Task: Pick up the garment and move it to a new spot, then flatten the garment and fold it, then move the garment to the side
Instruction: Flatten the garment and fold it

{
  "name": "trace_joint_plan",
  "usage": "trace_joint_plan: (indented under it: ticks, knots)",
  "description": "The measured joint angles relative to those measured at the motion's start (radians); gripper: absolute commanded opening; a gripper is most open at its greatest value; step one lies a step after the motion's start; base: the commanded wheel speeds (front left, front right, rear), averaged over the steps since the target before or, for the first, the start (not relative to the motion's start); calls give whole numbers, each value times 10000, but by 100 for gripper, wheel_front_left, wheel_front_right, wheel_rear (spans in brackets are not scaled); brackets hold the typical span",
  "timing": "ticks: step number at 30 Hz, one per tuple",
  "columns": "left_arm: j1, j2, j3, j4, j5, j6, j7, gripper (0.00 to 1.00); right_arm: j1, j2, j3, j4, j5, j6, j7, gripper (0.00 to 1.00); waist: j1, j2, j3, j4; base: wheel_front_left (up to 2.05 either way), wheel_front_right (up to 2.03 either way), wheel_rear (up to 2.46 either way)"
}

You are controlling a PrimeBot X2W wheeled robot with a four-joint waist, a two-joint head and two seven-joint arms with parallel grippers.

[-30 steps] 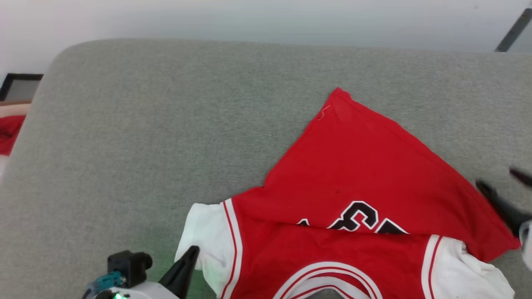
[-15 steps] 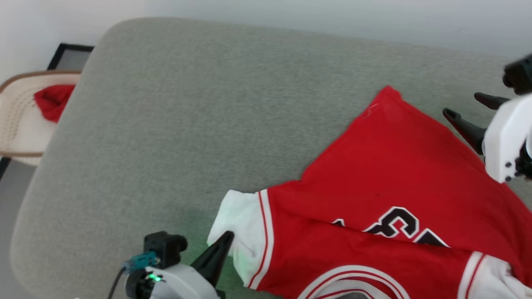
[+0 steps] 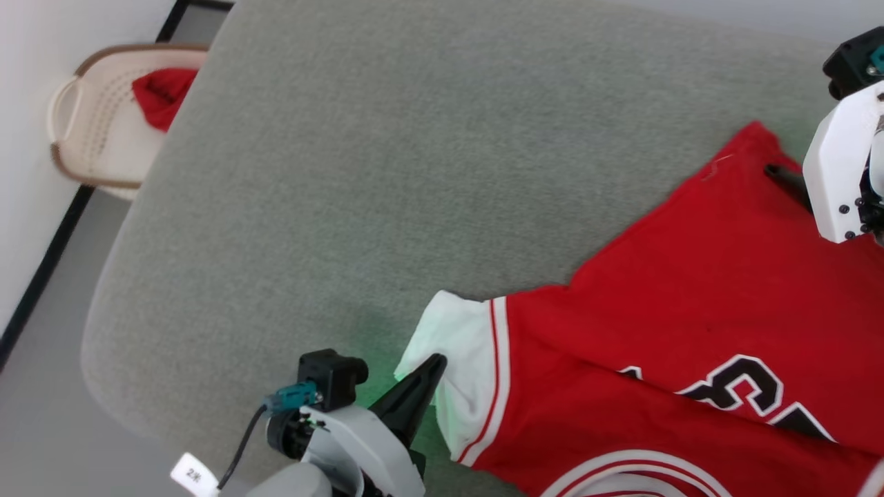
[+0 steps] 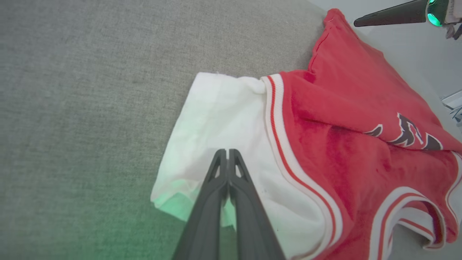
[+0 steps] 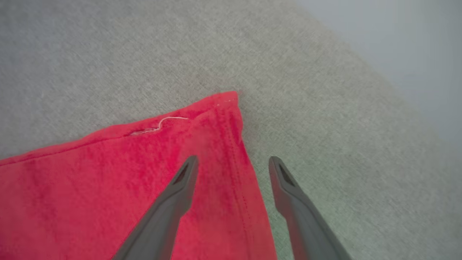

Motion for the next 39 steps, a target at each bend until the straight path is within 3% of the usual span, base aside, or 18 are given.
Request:
trace_joint_plan:
  ticks: [9, 10, 11, 17, 25, 39]
  knots:
    - [-306, -462, -88, 734, 6, -410, -167, 0, -802, -29, 1185, 1191, 790, 0, 756, 100, 0, 0, 499, 662, 0, 0, 0]
    - [-307, -479, -88, 802, 6, -443, -178, 0, -872, -40, 1221, 1296, 924, 0, 880, 81, 0, 0, 541, 704, 0, 0, 0]
    - [-308, -489, -82, 844, 6, -456, -219, 0, -957, -44, 1300, 1350, 1030, 0, 999, 0, 0, 0, 579, 733, 0, 0, 0]
    - [-348, -456, -12, 1043, -10, -579, -293, 0, -1337, 46, 1555, 1574, 1461, 0, 1400, 0, 0, 0, 637, 626, 0, 0, 0]
    - [-608, 19, 77, 780, -84, -593, 144, 0, -1598, 263, 1881, 1708, 1607, 2, 965, 0, 0, 0, 441, 187, 0, 0, 0]
    - [-2772, 2568, 522, -1352, -69, -157, 3308, 0, -2319, 397, 2289, 1064, 1933, 0, -1384, 0, 0, 0, -823, -578, 0, 0, 0]
